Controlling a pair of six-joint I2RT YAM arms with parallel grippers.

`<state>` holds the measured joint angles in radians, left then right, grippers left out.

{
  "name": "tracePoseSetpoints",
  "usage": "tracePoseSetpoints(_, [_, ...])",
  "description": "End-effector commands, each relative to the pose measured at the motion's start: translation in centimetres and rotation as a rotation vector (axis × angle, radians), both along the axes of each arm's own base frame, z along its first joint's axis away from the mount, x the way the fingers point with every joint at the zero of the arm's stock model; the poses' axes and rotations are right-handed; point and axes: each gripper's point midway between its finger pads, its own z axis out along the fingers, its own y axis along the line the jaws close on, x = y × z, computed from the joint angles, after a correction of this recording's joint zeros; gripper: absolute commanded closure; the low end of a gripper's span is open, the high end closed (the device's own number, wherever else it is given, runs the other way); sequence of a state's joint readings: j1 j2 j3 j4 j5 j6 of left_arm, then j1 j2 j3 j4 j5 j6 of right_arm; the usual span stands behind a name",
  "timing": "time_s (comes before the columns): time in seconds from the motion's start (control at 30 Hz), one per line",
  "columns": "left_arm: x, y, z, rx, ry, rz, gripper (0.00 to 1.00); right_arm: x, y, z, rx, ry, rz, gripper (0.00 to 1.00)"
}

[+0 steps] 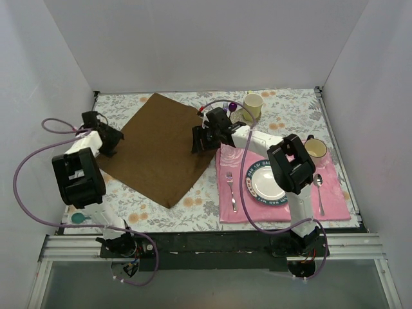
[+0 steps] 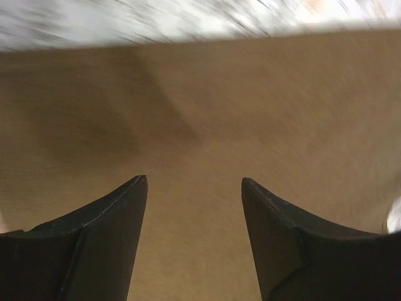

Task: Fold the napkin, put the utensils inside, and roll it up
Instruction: Flatten the napkin out

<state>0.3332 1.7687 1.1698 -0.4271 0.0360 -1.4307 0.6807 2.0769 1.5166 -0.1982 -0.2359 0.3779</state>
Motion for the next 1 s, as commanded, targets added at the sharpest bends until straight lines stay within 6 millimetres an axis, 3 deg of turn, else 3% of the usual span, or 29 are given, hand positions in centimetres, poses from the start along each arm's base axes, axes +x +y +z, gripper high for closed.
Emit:
tracePoseSetpoints(0.0, [3.7,-6.3,2.7,-0.013,-0.134,-0.219,0.41,1.4,-0.9,0.6,-0.090,-0.083,0.061,0.30])
tracePoseSetpoints(0.03, [4.3,-8.1,1.6,-0.054,-0.130,-0.268,0.41,2.0,-0.5,1.1,-0.086,-0.094,0.064,0.30])
tracePoseSetpoints(0.1, [4.8,-9.3,0.1,-0.085,-0.104,-0.315,0.44,1.8,-0.1,-0.3,-0.093,-0.063,0.080,0.29])
tracePoseSetpoints(0.13, [4.6,-10.0,-1.8,-0.109,-0.054,-0.333,0.47,2.0,0.3,-0.7,-0.089,-0.061,0.071,0.29])
tracePoseSetpoints(0.2, [5.0,-10.1,-2.5,-0.103,-0.031,-0.341,0.48,2.4,0.8,-1.1,-0.107,-0.079,0.042,0.30])
tracePoseSetpoints(0.3, [3.9,-9.2,-4.3,-0.095,0.033,-0.279,0.48,2.9,1.4,-2.0,-0.156,-0.102,-0.005,0.31])
tracePoseSetpoints(0.37, [2.5,-7.8,-4.9,-0.140,0.071,-0.215,0.49,2.5,2.1,-2.8,-0.178,-0.096,-0.021,0.33])
tracePoseSetpoints(0.4, [0.6,-7.4,-6.0,-0.175,0.104,-0.177,0.50,2.4,2.2,-3.1,-0.188,-0.094,-0.030,0.33])
tracePoseSetpoints(0.53, [-3.3,-3.1,-6.2,-0.166,0.121,0.005,0.48,1.3,4.0,-4.3,-0.188,-0.077,-0.008,0.36])
tracePoseSetpoints(0.57, [-4.0,-2.5,-6.1,-0.160,0.129,0.029,0.48,0.7,4.6,-5.5,-0.197,-0.060,0.007,0.36])
tracePoseSetpoints(0.6, [-4.5,-2.0,-5.6,-0.148,0.123,0.052,0.48,0.7,5.5,-5.1,-0.175,-0.060,0.018,0.37])
tracePoseSetpoints(0.63, [-5.8,-1.6,-6.1,-0.155,0.144,0.081,0.47,0.4,5.9,-6.3,-0.183,-0.040,0.030,0.37])
tracePoseSetpoints(0.7, [-6.5,-1.1,-5.9,-0.147,0.135,0.112,0.46,0.6,6.8,-6.6,-0.169,-0.033,0.049,0.37])
tracePoseSetpoints(0.83, [-4.6,-1.5,-4.8,-0.168,0.066,0.041,0.44,3.1,7.8,-6.7,-0.141,-0.056,0.046,0.36])
tracePoseSetpoints(0.93, [-3.3,-2.2,-4.9,-0.203,0.026,-0.017,0.43,5.9,6.2,-7.0,-0.122,-0.039,-0.008,0.36])
tracePoseSetpoints(0.97, [-3.0,-2.9,-5.4,-0.250,0.031,-0.044,0.43,7.4,4.7,-7.1,-0.115,-0.027,-0.039,0.36])
